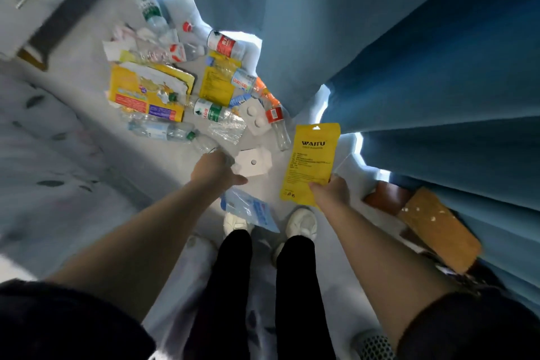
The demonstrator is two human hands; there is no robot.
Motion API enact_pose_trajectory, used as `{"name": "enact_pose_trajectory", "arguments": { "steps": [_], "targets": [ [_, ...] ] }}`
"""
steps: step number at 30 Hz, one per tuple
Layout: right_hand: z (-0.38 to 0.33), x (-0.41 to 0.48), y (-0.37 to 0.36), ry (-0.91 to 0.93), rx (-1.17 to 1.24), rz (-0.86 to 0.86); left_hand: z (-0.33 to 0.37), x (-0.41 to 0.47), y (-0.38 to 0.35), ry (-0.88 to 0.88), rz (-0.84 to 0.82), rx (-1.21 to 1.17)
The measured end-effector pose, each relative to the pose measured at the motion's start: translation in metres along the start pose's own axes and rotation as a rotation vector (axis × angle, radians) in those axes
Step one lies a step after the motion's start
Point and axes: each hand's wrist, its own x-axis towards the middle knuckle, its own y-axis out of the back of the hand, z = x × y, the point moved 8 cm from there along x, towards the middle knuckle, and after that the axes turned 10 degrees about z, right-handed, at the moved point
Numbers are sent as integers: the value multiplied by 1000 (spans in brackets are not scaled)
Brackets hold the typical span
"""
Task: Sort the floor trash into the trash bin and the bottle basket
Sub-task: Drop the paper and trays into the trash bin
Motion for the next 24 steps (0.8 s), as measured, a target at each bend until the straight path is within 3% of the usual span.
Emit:
{"name": "enact_pose_trajectory", "arguments": {
  "steps": [4,6,9,14,22,24],
  "targets": [
    [-1,-51,42,4,54,4,-17,-62,8,478,-483,-185],
    [4,-68,60,12,84,2,-15,-89,14,636,-568,-314],
    [24,-87,88,-17,116,-3,4,-122,20,721,-616,-551],
    [69,-95,137,-59,174,46,66,-163,5,537,-792,-498],
    [168,-84,209,-88,326,102,164,-206,-50,479,-752,-579],
    [203,-81,230,-98,354,111,195,-233,-74,506,-921,-670]
  ]
}}
